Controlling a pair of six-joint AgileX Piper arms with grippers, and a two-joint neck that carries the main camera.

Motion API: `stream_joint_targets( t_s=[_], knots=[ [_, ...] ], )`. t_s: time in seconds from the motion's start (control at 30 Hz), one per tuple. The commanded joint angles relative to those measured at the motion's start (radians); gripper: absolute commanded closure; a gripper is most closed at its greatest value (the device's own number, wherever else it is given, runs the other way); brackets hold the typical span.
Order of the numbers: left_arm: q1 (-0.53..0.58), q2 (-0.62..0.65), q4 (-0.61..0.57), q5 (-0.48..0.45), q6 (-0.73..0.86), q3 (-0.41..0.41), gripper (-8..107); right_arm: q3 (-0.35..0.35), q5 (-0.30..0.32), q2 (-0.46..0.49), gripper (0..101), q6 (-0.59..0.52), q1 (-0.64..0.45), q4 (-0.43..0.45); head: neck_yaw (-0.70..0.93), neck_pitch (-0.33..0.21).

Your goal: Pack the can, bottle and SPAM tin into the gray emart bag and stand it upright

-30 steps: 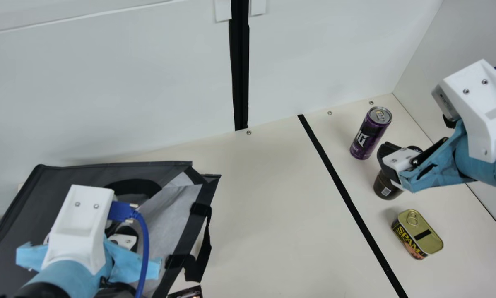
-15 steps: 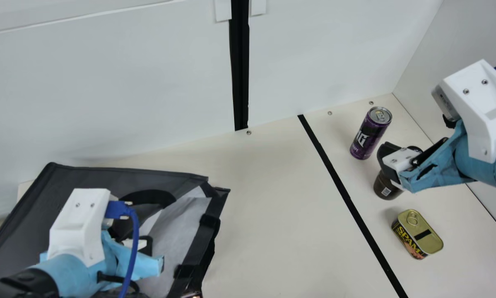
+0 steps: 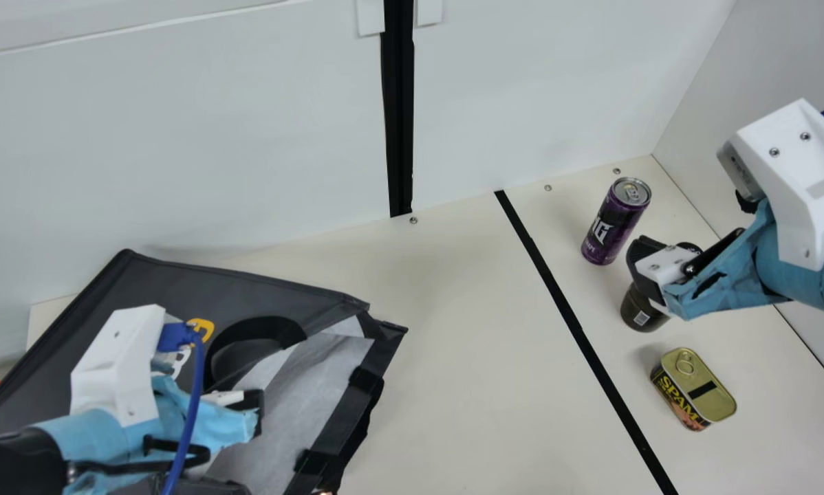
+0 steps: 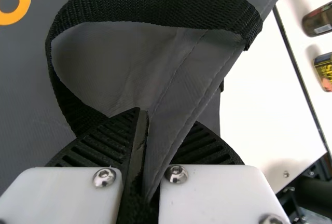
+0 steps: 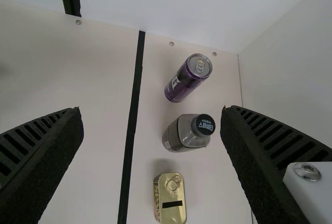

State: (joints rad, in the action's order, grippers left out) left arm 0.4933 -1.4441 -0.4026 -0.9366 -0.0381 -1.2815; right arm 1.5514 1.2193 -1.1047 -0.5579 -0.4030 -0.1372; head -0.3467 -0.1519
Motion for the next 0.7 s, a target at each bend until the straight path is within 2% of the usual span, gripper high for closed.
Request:
stream_joint_targets(
  t_s=[0.0, 0.27, 0.67],
  knots=[
    [-0.013, -0.003, -0.037, -0.001, 0.013, 0.002, 107, 0.000, 0.000, 0.000, 6, 0.000, 0.000, 0.000, -0.002, -0.023],
    [-0.057, -0.014, -0.116, -0.001, 0.052, 0.008, 107, 0.000, 0.000, 0.000, 6, 0.000, 0.000, 0.000, -0.002, -0.023],
    [-0.105, -0.025, -0.162, -0.002, 0.084, 0.003, 107, 0.000, 0.000, 0.000, 6, 0.000, 0.000, 0.000, -0.002, -0.023]
  ],
)
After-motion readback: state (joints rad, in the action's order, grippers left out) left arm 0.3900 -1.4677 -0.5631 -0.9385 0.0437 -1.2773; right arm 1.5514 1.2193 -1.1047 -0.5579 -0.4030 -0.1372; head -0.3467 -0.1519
